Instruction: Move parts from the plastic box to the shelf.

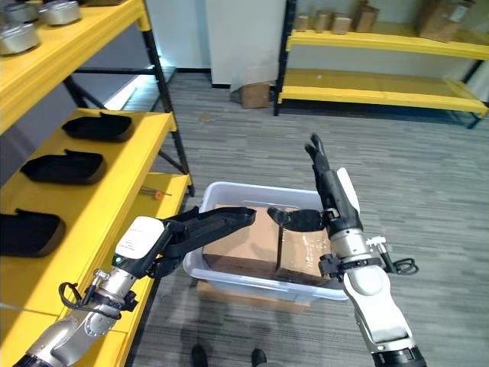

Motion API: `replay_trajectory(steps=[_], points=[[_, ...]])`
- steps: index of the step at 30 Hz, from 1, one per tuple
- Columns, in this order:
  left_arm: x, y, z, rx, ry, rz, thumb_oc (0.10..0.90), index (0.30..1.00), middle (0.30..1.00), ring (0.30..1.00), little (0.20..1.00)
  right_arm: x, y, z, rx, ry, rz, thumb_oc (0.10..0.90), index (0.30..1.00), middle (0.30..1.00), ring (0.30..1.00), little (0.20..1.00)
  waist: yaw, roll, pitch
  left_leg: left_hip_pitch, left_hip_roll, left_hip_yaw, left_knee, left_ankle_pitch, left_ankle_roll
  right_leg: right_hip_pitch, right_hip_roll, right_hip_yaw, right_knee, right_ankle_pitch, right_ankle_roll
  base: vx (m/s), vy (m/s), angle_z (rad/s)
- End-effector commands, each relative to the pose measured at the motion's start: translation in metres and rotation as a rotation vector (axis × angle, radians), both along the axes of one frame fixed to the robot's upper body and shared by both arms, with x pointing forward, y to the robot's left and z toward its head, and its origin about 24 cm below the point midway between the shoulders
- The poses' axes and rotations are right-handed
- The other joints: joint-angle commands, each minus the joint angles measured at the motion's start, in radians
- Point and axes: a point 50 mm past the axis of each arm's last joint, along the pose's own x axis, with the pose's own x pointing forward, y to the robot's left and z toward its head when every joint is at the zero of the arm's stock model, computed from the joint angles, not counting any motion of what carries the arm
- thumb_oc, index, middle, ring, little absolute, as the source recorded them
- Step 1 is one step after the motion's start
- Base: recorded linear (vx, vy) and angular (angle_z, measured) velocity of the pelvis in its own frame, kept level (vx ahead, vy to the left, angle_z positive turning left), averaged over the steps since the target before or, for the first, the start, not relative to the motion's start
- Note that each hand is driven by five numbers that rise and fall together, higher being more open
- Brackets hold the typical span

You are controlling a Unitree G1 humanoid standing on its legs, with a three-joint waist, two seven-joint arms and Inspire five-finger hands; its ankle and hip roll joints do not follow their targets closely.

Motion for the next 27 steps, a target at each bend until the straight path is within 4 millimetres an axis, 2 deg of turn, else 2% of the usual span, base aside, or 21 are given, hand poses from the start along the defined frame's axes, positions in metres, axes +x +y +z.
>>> replay_trajectory(steps=[1, 2, 4, 6, 9, 10, 12, 13, 14, 17, 19, 23, 27], points=[[0.017, 0.001, 0.069, -0.116, -0.381, -0.015, 0.400, 0.300, 0.300, 0.300, 0.300, 0.004, 0.020, 0.057, 0.077, -0.311, 0.113, 0.900, 1.000, 1.000, 1.000, 1.000, 0.042, -0.016, -0.007, -0.012, 0.065, -0.043, -0.007, -0.069, -0.067, -0.007, 0.026, -0.097, 0.082, -0.111, -0.020, -0.03, -0.024, 0.26], [0.016, 0.001, 0.069, -0.116, -0.380, -0.015, 0.400, 0.300, 0.300, 0.300, 0.300, 0.004, 0.020, 0.057, 0.077, -0.311, 0.114, 0.900, 1.000, 1.000, 1.000, 1.000, 0.040, -0.017, -0.008, -0.013, 0.064, -0.045, -0.007, -0.069, -0.067, -0.007, 0.026, -0.098, 0.083, -0.112, -0.020, -0.07, -0.035, 0.32], [0.009, -0.003, 0.070, -0.135, -0.381, -0.062, 0.400, 0.300, 0.300, 0.300, 0.300, 0.002, 0.018, 0.046, 0.125, -0.287, 0.062, 0.900, 1.000, 1.000, 1.000, 1.000, 0.036, -0.013, 0.002, -0.030, 0.071, 0.091, 0.015, -0.053, -0.070, -0.002, 0.012, -0.192, 0.088, -0.110, -0.016, -0.10, -0.039, 0.40], [0.005, -0.007, 0.073, -0.156, -0.386, -0.095, 0.400, 0.300, 0.300, 0.300, 0.300, -0.001, 0.015, 0.041, 0.142, -0.275, 0.029, 0.900, 1.000, 1.000, 1.000, 1.000, 0.021, -0.023, 0.004, -0.029, 0.082, 0.194, 0.075, -0.087, -0.058, -0.006, -0.013, -0.262, 0.089, -0.101, -0.011, -0.13, 0.003, 1.51], [0.004, -0.011, 0.075, -0.167, -0.398, -0.108, 0.400, 0.300, 0.300, 0.300, 0.300, 0.002, 0.016, 0.037, 0.152, -0.257, 0.046, 0.900, 1.000, 1.000, 1.000, 1.000, 0.011, -0.034, -0.001, -0.013, 0.089, 0.234, 0.148, -0.152, -0.050, -0.010, -0.037, -0.286, 0.092, -0.099, -0.003, -0.07, 0.077, 1.01], [0.004, -0.013, 0.076, -0.172, -0.407, -0.121, 0.400, 0.300, 0.300, 0.300, 0.300, 0.003, 0.017, 0.036, 0.174, -0.262, 0.066, 0.900, 1.000, 1.000, 1.000, 1.000, 0.008, -0.042, -0.006, 0.004, 0.099, 0.267, 0.196, -0.167, -0.041, -0.017, -0.051, -0.308, 0.092, -0.087, -0.004, -0.13, 0.120, 0.43], [0.004, -0.015, 0.077, -0.162, -0.424, -0.131, 0.400, 0.300, 0.300, 0.300, 0.300, 0.002, 0.018, 0.038, 0.175, -0.295, 0.089, 0.900, 1.000, 1.000, 1.000, 1.000, 0.002, -0.047, -0.014, 0.017, 0.125, 0.288, 0.257, -0.166, -0.046, -0.021, -0.058, -0.328, 0.091, -0.083, -0.009, -0.13, 0.154, 0.66], [0.005, -0.016, 0.081, -0.179, -0.428, -0.148, 0.400, 0.300, 0.300, 0.300, 0.300, -0.001, 0.017, 0.041, 0.136, -0.320, 0.071, 0.900, 1.000, 1.000, 1.000, 1.000, -0.002, -0.048, -0.023, 0.035, 0.148, 0.289, 0.291, -0.143, -0.061, -0.025, -0.059, -0.340, 0.090, -0.084, -0.018, -0.10, 0.170, 0.68], [0.005, -0.016, 0.081, -0.184, -0.428, -0.152, 0.400, 0.300, 0.300, 0.300, 0.300, -0.002, 0.017, 0.042, 0.132, -0.323, 0.072, 0.900, 1.000, 1.000, 1.000, 1.000, -0.003, -0.047, -0.025, 0.037, 0.153, 0.288, 0.297, -0.139, -0.064, -0.025, -0.058, -0.342, 0.089, -0.084, -0.020, -0.09, 0.188, 0.40], [0.006, -0.019, 0.084, -0.202, -0.430, -0.170, 0.400, 0.300, 0.300, 0.300, 0.300, -0.003, 0.014, 0.043, 0.133, -0.312, 0.086, 0.900, 1.000, 1.000, 1.000, 1.000, -0.009, -0.041, -0.047, 0.079, 0.166, 0.247, 0.285, -0.130, -0.078, -0.045, -0.056, -0.326, 0.088, -0.084, -0.024, -0.09, 0.255, 0.40], [0.006, -0.023, 0.084, -0.211, -0.416, -0.182, 0.400, 0.300, 0.300, 0.300, 0.300, -0.002, 0.014, 0.040, 0.150, -0.285, 0.090, 0.900, 1.000, 1.000, 1.000, 1.000, -0.008, -0.032, -0.054, 0.091, 0.151, 0.220, 0.226, -0.126, -0.079, -0.048, -0.055, -0.308, 0.076, -0.077, -0.017, -0.09, 0.317, 0.19], [0.004, -0.032, 0.082, -0.189, -0.378, -0.231, 0.400, 0.300, 0.300, 0.300, 0.300, 0.000, 0.015, 0.038, 0.152, -0.264, 0.079, 0.900, 1.000, 1.000, 1.000, 1.000, -0.010, -0.030, -0.060, 0.116, 0.104, 0.241, 0.133, -0.171, -0.063, -0.036, -0.077, -0.319, 0.037, -0.040, 0.019, -0.12, 0.298, 0.04], [0.005, -0.031, 0.080, -0.212, -0.341, -0.239, 0.400, 0.300, 0.300, 0.300, 0.300, 0.001, 0.019, 0.034, 0.133, -0.253, 0.071, 0.900, 1.000, 1.000, 1.000, 1.000, -0.004, -0.029, -0.062, 0.134, 0.057, 0.253, 0.067, -0.214, -0.036, -0.032, -0.106, -0.331, 0.010, -0.001, 0.061, -0.13, 0.277, 0.22]])
